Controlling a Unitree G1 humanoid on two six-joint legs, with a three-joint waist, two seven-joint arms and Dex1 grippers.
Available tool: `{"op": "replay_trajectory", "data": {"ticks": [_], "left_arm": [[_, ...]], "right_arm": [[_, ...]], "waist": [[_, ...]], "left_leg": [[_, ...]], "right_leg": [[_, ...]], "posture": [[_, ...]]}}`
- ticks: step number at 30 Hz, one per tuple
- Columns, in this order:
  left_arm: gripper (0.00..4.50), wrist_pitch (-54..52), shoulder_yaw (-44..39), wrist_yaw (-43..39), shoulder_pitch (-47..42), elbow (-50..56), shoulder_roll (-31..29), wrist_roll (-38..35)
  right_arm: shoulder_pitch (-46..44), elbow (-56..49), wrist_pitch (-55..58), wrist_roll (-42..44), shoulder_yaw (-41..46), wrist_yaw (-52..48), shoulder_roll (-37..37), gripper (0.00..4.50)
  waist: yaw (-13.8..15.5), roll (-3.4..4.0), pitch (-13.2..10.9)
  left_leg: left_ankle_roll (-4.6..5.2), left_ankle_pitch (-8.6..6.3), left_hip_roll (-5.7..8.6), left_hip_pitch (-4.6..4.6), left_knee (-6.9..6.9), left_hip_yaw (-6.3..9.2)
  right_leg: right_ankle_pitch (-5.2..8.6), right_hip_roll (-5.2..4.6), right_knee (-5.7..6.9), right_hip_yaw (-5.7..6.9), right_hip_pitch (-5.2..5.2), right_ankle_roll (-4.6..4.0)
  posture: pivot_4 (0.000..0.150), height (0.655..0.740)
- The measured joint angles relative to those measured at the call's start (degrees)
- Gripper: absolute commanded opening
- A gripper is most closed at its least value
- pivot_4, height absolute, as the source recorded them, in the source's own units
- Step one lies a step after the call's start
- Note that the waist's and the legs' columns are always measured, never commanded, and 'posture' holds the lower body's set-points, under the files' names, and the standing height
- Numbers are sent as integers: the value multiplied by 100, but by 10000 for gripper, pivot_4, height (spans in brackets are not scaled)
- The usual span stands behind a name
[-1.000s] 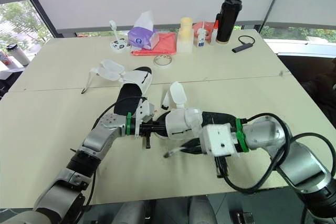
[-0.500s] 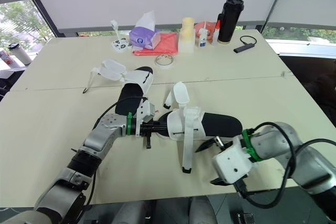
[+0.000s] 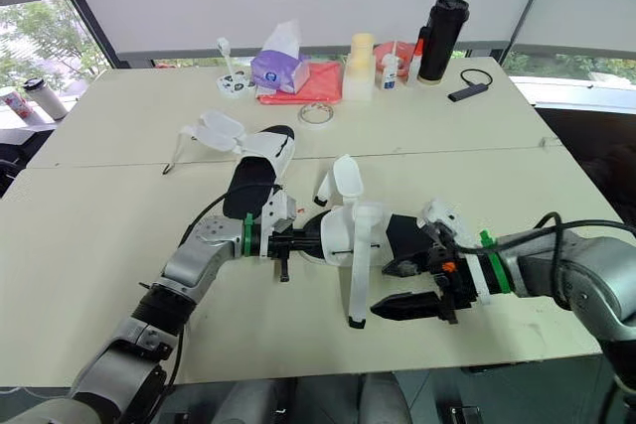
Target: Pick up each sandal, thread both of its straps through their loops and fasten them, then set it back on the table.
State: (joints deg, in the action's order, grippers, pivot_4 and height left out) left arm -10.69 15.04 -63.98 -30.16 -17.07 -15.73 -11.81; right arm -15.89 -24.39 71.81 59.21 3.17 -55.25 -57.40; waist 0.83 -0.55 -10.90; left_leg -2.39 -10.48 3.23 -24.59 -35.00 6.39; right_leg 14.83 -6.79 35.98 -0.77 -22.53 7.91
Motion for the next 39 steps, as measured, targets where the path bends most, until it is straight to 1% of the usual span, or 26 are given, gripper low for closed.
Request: {"op": "replay_trajectory", "data": {"ticks": [5, 11, 17, 23, 26, 27, 33, 37, 39], "left_arm": [[0, 14, -1, 1, 1, -8, 1, 6], [0, 12, -4, 27, 15, -3, -5, 3], [0, -7, -3, 39, 25, 31, -9, 3], [0, -9, -3, 43, 26, 34, -12, 1], [0, -9, -3, 42, 26, 34, -23, 1], [0, -7, -3, 41, 26, 34, -28, 2], [0, -6, -2, 42, 26, 34, -26, 2], [0, -6, -2, 44, 27, 35, -26, 2], [0, -5, -2, 44, 27, 35, -24, 1]], "right_arm": [[-103, 339, 873, 556, 73, 838, 684, 44685], [-193, 569, 1241, 767, 225, 1713, 1493, 44685], [-344, 933, 1408, 871, 480, 2367, 2078, 44685], [-295, 985, 1548, 919, 492, 2668, 2337, 44685], [-249, 979, 1576, 919, 491, 2731, 2400, 36466], [-239, 978, 1576, 921, 492, 2755, 2463, 32382], [-183, 882, 1577, 946, 488, 2815, 2521, 841], [-172, 745, 1505, 944, 484, 2824, 2502, 286], [-185, 533, 1394, 897, 458, 2777, 2339, 286]], "waist": [[-3, 1, 1], [-10, 1, 1], [-11, 3, 2], [-13, 3, 2], [-16, 3, 2], [-18, 3, 2], [-16, 3, 2], [-16, 3, 2], [-15, 4, 1]], "left_leg": [[3, -1, 3, -3, -1, -3], [4, -1, 3, -3, -4, -9], [4, -1, 6, -3, -3, -8], [4, -1, 7, -3, -4, -8], [4, -1, 7, -3, -3, -7], [4, -1, 7, -3, -2, -8], [4, -1, 6, -3, -2, -6], [4, -1, 6, -3, -2, -7], [4, -1, 5, -3, -2, -7]], "right_leg": [[-1, 0, 0, 0, -2, 1], [-1, 3, 2, 2, -2, 3], [-2, 5, 4, 3, -2, 3], [-2, 7, 5, 3, -2, 3], [-1, 9, 5, 3, -3, 3], [-1, 9, 5, 3, -3, 3], [-1, 10, 5, 3, -3, 3], [-1, 9, 5, 3, -3, 3], [-1, 9, 5, 3, -4, 3]], "posture": [[1500, 7400], [1500, 7400], [1500, 7400], [1500, 7400], [1500, 7400], [1500, 7400], [1500, 7400], [1500, 7400], [1500, 7400]]}}
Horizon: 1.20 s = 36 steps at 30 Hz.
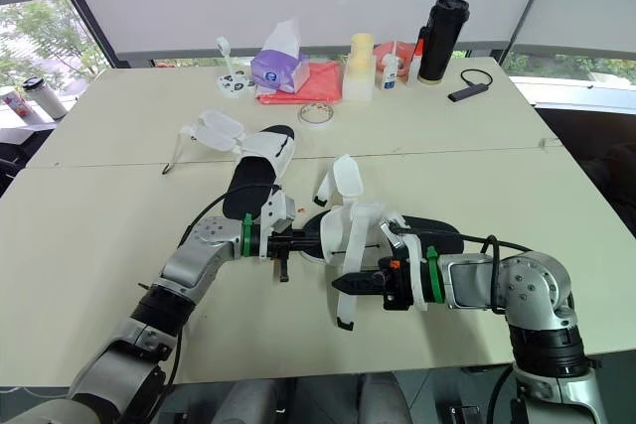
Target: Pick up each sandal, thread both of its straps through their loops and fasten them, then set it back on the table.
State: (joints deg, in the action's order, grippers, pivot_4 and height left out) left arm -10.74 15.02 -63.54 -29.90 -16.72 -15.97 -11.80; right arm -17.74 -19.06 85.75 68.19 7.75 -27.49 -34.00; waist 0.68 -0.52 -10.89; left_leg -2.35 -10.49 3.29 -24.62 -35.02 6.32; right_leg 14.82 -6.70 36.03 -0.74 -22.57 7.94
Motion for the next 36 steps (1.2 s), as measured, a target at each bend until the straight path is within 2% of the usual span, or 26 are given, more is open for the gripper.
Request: {"op": "replay_trajectory", "data": {"ticks": [3, 9, 13, 19, 25, 32, 36], "left_arm": [[0, 1, -3, 3, 0, 0, -1, 0], [0, 15, 1, 4, 4, -3, 31, 5], [0, 39, -4, 27, 4, -11, 81, 5], [0, 118, 11, 92, 8, -2, 200, 34], [0, 145, 8, 138, -2, 1, 253, 62], [0, 151, 9, 173, 9, 20, 256, 71], [0, 151, 7, 188, 35, 63, 243, 88]], "right_arm": [[-224, -356, -210, -105, -58, -317, -550, 286], [-1297, -506, -652, -150, -144, -1482, -1445, 286], [-1951, 71, -1211, -903, -943, -2287, -1772, 286], [-3126, 2041, -2068, -2299, -2298, -3756, -1724, 286], [-3977, 3532, -2313, -3063, -2885, -4775, -1311, 286], [-4150, 4069, -2417, -3610, -3115, -5417, -1182, 286], [-4091, 3764, -2227, -3598, -3111, -5608, -1196, 286]], "waist": [[-1, 1, -1], [8, -1, -1], [-2, -1, -1], [-4, 0, -2], [-8, 1, -2], [-11, 2, -2], [-16, 2, -2]], "left_leg": [[0, 0, 0, 0, 0, -2], [-1, -1, -1, -4, 3, 1], [0, -1, 2, -19, 0, -4], [-1, -2, 8, -28, 2, -3], [-3, 0, 14, -63, -3, 0], [-3, 0, 18, -64, -5, 2], [-4, 0, 17, -64, -4, 3]], "right_leg": [[0, -1, -1, 0, -1, 0], [1, 0, -9, 7, 1, 0], [0, -4, -11, 5, -13, 1], [-1, -3, -10, 6, -25, 3], [-15, -1, 8, 5, -71, 28], [-18, 0, 9, 5, -72, 33], [-19, 0, 10, 5, -73, 34]], "posture": [[1500, 7400], [1500, 7400], [1500, 7400], [1500, 7400], [1500, 7400], [1500, 7400], [1500, 7400]]}}
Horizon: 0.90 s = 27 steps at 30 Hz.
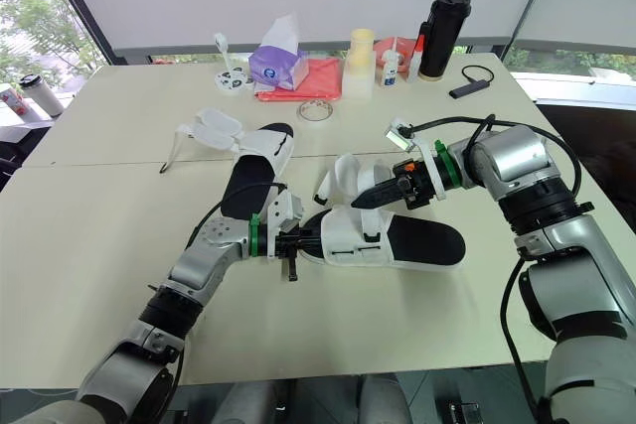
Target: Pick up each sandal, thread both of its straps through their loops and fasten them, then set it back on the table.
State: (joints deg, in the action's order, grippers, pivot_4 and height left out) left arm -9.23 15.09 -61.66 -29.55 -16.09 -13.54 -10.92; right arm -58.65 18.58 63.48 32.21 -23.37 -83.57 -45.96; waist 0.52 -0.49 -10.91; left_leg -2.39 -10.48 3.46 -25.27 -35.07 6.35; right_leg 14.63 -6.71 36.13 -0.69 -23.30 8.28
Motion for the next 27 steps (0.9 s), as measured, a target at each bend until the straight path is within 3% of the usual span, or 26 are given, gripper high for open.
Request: {"op": "replay_trajectory", "data": {"ticks": [27], "left_arm": [[0, 115, 7, -4, 0, -10, 11, 43]], "right_arm": [[301, -328, 365, -25, 169, 118, 112, 286]], "waist": [[1, 0, 1]], "left_leg": [[0, 0, 0, 0, -4, 0]], "right_leg": [[-1, 0, 2, 0, 2, 2]], "posture": [[1500, 7400]]}}
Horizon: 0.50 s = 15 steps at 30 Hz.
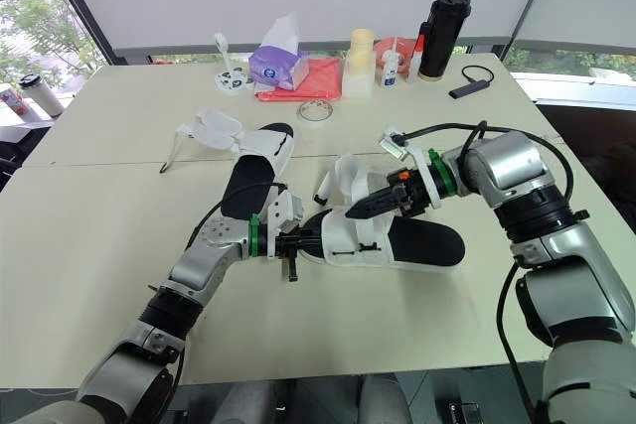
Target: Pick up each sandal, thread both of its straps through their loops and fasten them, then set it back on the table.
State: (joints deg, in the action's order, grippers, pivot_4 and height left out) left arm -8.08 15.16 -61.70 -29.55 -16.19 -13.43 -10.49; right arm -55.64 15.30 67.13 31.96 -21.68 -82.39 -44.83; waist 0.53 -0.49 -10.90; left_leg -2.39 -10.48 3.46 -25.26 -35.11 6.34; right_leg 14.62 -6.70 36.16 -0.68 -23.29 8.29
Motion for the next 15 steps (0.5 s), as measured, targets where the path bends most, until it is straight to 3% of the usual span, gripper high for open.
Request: {"op": "replay_trajectory", "data": {"ticks": [15], "left_arm": [[0, 3, 5, 7, 0, -1, 2, 0]], "right_arm": [[339, 511, -1001, -805, -90, 211, 153, 286]], "waist": [[-6, 2, 2]], "left_leg": [[-1, 2, 1, 2, -2, 1]], "right_leg": [[-1, 1, 3, 0, 3, 2]], "posture": [[1500, 7400]]}}
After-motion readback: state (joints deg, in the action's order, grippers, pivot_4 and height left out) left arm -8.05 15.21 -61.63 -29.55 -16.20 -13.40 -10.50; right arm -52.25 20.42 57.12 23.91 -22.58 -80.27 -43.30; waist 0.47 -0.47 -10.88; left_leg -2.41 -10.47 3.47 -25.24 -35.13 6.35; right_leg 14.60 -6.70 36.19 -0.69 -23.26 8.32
